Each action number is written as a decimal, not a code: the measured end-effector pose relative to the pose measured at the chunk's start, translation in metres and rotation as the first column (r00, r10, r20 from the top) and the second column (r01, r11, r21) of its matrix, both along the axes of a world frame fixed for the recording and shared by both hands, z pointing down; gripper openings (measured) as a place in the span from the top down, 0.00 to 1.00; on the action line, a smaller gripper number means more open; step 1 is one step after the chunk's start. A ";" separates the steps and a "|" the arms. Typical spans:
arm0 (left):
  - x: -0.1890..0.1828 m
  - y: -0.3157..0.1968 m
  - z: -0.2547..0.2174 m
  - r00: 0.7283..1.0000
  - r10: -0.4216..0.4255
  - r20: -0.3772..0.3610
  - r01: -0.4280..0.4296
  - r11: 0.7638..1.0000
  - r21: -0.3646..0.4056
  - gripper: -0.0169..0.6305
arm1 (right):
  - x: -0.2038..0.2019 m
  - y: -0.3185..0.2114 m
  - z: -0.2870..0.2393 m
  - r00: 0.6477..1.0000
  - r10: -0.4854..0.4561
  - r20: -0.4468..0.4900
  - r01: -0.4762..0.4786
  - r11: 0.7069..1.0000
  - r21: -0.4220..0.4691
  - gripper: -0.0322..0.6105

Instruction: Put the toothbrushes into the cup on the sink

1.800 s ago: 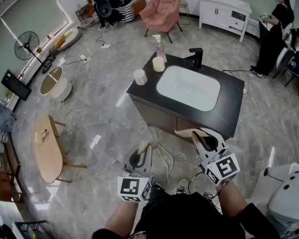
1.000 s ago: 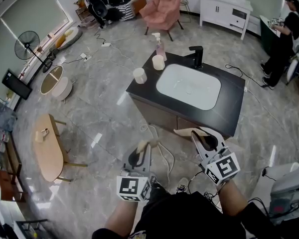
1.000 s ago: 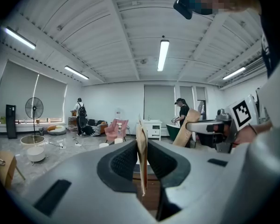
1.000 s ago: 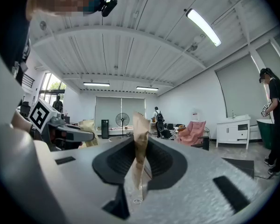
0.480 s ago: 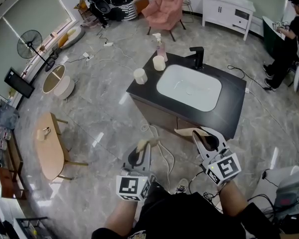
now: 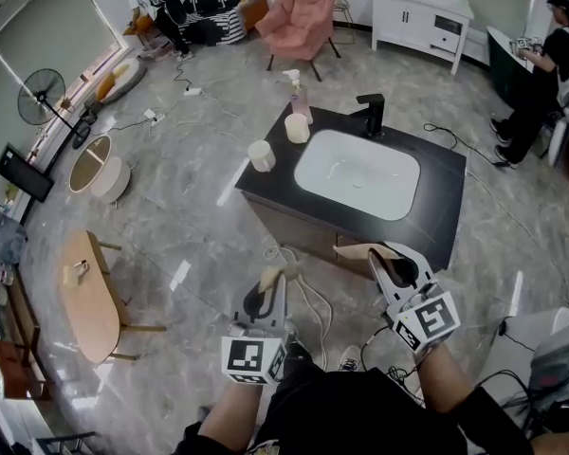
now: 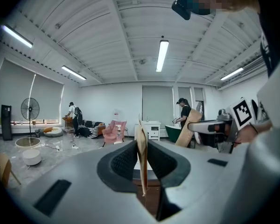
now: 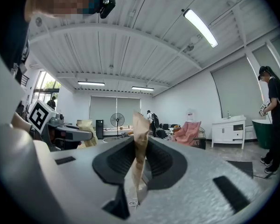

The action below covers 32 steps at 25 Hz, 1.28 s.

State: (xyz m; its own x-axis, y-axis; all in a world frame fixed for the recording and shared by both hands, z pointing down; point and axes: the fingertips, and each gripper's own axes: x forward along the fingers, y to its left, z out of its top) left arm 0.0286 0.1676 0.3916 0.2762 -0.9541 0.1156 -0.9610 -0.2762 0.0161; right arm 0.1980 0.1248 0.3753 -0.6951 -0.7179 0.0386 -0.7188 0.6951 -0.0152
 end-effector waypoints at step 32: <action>-0.229 -0.148 0.016 0.993 0.087 -0.084 -0.088 0.996 -0.008 0.88 | -0.221 -0.143 -0.002 0.991 0.101 -0.084 -0.100 0.995 0.007 0.83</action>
